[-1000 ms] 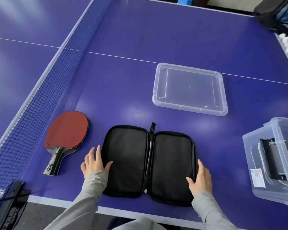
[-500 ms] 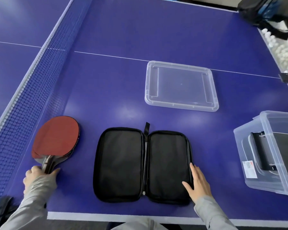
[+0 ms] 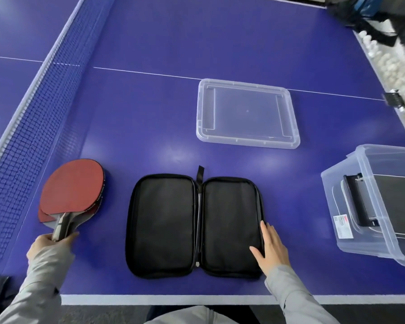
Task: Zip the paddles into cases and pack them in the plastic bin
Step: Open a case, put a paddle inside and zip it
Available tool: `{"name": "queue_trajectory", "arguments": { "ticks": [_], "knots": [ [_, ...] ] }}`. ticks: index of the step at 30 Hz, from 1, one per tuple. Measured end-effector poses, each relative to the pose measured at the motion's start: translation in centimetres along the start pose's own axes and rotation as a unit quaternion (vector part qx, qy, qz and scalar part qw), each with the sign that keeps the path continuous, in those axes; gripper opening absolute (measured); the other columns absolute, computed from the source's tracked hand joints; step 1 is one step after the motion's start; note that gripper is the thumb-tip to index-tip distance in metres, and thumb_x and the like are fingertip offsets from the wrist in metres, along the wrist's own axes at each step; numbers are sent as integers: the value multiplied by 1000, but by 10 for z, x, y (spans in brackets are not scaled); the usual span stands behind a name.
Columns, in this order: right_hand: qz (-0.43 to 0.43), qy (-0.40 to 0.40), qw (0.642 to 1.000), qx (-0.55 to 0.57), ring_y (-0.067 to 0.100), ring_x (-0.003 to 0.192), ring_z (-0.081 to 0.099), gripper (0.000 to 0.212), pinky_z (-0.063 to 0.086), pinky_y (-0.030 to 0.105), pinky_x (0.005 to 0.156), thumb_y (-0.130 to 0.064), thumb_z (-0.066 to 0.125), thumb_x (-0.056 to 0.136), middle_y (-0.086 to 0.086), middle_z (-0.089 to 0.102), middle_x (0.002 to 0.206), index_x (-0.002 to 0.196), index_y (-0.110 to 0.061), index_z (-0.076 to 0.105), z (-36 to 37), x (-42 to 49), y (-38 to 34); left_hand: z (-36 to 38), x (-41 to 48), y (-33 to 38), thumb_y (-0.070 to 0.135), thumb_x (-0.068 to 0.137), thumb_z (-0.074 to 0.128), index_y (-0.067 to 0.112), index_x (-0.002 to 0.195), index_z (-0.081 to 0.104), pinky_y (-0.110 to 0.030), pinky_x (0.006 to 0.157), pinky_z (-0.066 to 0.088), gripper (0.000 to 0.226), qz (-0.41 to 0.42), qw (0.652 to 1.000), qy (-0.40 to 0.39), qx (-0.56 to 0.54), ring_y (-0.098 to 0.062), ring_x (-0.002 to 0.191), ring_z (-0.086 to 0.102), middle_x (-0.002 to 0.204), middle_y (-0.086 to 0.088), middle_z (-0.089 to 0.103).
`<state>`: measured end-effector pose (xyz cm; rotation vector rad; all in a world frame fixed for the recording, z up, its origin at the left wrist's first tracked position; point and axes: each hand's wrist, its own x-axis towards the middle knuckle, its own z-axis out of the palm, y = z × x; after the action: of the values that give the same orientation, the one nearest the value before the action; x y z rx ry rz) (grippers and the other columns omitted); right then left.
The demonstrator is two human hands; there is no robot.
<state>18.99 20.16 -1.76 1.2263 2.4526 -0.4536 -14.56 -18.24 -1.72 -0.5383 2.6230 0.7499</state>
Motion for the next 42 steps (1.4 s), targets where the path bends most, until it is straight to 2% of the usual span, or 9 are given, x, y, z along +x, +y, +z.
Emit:
{"name": "queue_trajectory", "arguments": {
  "ticks": [6, 9, 13, 14, 17, 20, 26, 36, 42],
  "knots": [
    [-19, 11, 1000, -15, 15, 148, 5, 78, 28, 29, 111, -49, 42, 94, -1, 5, 160, 151, -22, -4, 3, -2, 3, 27, -84, 29, 35, 75, 74, 6, 72, 62, -30, 50, 39, 32, 12, 999, -7, -37, -31, 54, 54, 56, -13, 58],
    [-35, 9, 999, -10, 16, 148, 3, 77, 26, 30, 112, -48, 42, 95, 0, 3, 160, 151, -22, -4, 3, -4, 6, 59, -145, 45, 34, 74, 74, 10, 80, 61, -33, 61, 44, 28, 40, 996, -21, -73, -32, 66, 58, 69, -11, 62],
    [-62, 5, 998, -6, 16, 148, 1, 77, 23, 31, 114, -48, 42, 95, 0, 0, 160, 151, -22, -4, 2, -5, 13, 115, -225, 71, 27, 71, 79, 20, 64, 55, -30, 63, 42, 25, 84, 990, -49, -98, -25, 62, 56, 69, -6, 60],
    [-67, 3, 998, -6, 16, 148, -1, 77, 23, 31, 114, -48, 41, 95, 0, -1, 160, 151, -23, -5, 2, -5, 16, 129, -242, 76, 26, 70, 79, 19, 65, 57, -30, 64, 42, 24, 94, 990, -54, -95, -25, 63, 57, 71, -6, 60],
    [-85, 3, 996, -2, 16, 148, -3, 77, 21, 32, 115, -48, 41, 95, 0, -3, 160, 151, -22, -5, 5, -4, 21, 172, -287, 86, 24, 70, 79, 9, 89, 60, -26, 74, 38, 31, 91, 988, -62, -106, -22, 80, 55, 90, -3, 54],
    [-97, 6, 995, 3, 15, 148, -4, 78, 19, 32, 116, -48, 42, 94, 0, -4, 161, 151, -22, -4, 7, -4, 25, 205, -318, 93, 24, 73, 77, 8, 98, 58, -26, 77, 34, 36, 77, 989, -68, -109, -27, 94, 56, 100, -6, 53],
    [-107, -5, 994, 33, 15, 148, -7, 80, 14, 34, 117, -43, 49, 93, 1, -6, 160, 151, -22, -2, 9, -1, 28, 238, -340, 104, 22, 75, 74, 3, 106, 56, -36, 85, 42, 41, 48, 992, -76, -92, -32, 106, 55, 114, -13, 52],
    [-102, -4, 995, 14, 17, 147, -10, 80, 12, 36, 118, -41, 46, 94, 1, -10, 160, 150, -20, -7, 15, -1, 27, 248, -339, 114, 21, 78, 73, 0, 109, 54, -32, 81, 40, 42, 45, 992, -61, -99, -31, 105, 54, 114, -14, 52],
    [-98, 3, 995, 3, 17, 148, -9, 79, 12, 35, 117, -42, 44, 94, 1, -10, 160, 151, -19, -7, 16, -2, 26, 251, -335, 117, 18, 77, 74, -3, 109, 54, -38, 87, 40, 43, 41, 992, -59, -99, -34, 106, 52, 113, -18, 52]
  ]
}}
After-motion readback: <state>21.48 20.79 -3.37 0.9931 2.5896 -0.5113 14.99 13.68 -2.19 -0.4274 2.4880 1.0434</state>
